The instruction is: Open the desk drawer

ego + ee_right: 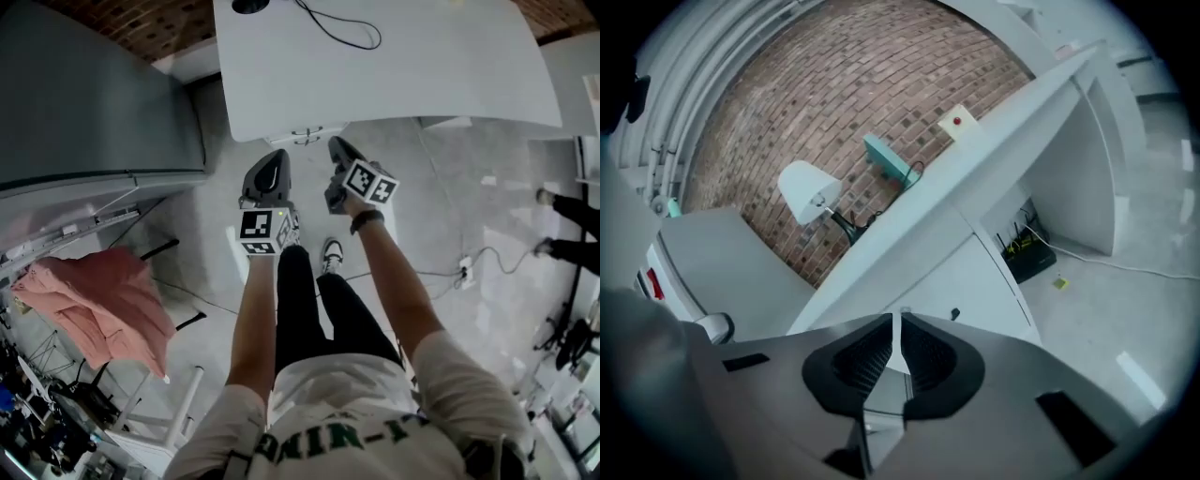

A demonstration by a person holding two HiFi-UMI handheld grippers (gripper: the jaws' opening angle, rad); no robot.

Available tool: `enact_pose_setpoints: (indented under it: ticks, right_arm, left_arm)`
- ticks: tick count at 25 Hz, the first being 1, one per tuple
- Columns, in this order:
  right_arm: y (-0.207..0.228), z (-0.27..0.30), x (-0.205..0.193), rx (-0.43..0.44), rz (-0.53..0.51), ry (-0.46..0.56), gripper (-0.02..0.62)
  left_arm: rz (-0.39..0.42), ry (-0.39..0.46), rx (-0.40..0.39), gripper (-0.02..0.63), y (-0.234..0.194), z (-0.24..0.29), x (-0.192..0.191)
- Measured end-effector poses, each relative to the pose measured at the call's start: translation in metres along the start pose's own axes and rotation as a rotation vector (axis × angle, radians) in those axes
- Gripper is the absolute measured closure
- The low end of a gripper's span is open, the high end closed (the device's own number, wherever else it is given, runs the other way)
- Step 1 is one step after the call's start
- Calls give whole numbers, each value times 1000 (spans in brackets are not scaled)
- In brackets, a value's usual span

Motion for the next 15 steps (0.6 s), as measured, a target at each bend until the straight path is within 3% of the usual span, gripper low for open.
enact_pose_setpoints:
  ticks: [9,15]
  right_arm:
    - [60,51,-66,11,292,68,444]
    - [84,88,-69,26,446,165,440]
  left_arm:
    - [-21,-32,-35,614,-19,10,-78]
    - [-26,-25,-31,614,-30,18,-96]
Point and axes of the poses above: the fingertips, and each gripper's own axes: z forward along the fingers, y to its right, x out of its top, the point moved 7 cm from there along -z, backward along the fingers, and after that the axes turned 9 degrees about y, right-handed, at the moved point
